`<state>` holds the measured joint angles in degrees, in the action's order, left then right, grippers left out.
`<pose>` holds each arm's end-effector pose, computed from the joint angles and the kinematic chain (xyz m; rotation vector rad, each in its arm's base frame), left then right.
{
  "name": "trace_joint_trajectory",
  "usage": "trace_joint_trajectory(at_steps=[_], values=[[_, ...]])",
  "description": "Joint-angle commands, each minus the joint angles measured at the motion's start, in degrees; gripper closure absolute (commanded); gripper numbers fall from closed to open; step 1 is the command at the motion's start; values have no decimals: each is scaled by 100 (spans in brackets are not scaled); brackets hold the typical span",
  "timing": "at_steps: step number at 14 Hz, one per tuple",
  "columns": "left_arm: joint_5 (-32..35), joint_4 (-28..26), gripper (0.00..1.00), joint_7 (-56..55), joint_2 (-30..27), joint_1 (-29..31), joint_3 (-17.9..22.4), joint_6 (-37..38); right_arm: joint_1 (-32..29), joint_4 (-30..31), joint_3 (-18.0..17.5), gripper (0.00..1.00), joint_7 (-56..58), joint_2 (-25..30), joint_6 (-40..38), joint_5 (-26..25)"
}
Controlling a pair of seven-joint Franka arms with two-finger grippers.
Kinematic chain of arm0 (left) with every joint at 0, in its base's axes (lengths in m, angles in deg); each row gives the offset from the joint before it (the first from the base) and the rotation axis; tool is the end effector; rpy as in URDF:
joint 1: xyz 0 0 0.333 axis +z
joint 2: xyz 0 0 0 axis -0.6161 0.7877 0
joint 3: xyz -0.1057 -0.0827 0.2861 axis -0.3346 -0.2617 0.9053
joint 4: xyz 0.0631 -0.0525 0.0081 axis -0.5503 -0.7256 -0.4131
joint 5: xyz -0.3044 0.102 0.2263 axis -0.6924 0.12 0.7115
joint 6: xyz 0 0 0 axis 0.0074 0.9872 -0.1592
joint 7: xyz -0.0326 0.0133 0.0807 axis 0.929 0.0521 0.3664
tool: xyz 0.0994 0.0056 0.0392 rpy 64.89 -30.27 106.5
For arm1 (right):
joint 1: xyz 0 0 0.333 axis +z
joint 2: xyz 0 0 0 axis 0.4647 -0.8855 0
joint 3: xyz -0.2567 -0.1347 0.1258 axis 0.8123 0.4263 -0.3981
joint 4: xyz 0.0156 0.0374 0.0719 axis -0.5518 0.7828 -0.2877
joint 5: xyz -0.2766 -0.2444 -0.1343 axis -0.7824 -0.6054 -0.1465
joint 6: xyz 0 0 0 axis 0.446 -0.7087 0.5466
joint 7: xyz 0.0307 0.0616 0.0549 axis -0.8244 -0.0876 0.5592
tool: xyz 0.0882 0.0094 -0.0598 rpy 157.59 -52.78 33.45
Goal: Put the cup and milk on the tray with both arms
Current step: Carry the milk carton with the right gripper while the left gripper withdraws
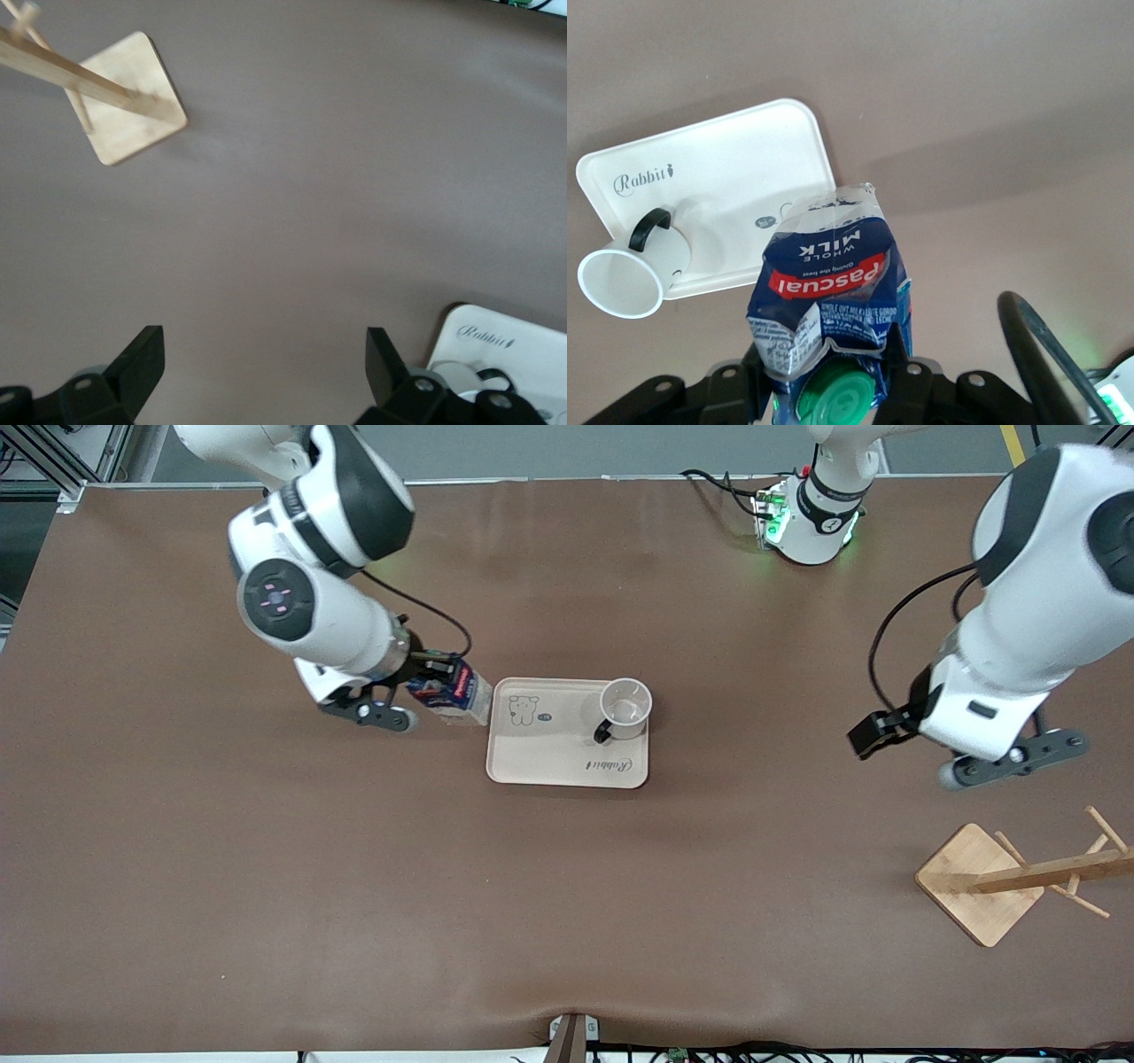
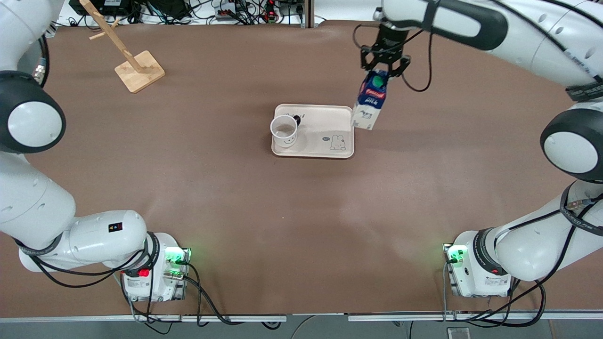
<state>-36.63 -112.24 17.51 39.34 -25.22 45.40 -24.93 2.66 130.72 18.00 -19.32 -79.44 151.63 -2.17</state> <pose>0.6112 -0.1362 0.5847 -3.0475 -0.3145 -0.0750 0.5115 0.3288 0.4484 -2.9905 0.4618 0.4503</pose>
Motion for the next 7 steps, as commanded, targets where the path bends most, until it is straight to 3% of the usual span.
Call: trace_joint_trajectory(at_steps=[1,4,6,7], values=[[-96,-32,0,730,-312,317,-49,396,330,29,98,100,-348,-107,263,118],[-342,13,0,1354,-672,424,125,432,690,204,107,100,-1067,-309,954,13],[-815,-249,0,1611,-1050,197,704,459,919,616,107,100,-1560,-318,1834,4],[-957,-338,0,1725,-1191,-135,1211,511,989,662,107,100,-1571,-318,1846,4]])
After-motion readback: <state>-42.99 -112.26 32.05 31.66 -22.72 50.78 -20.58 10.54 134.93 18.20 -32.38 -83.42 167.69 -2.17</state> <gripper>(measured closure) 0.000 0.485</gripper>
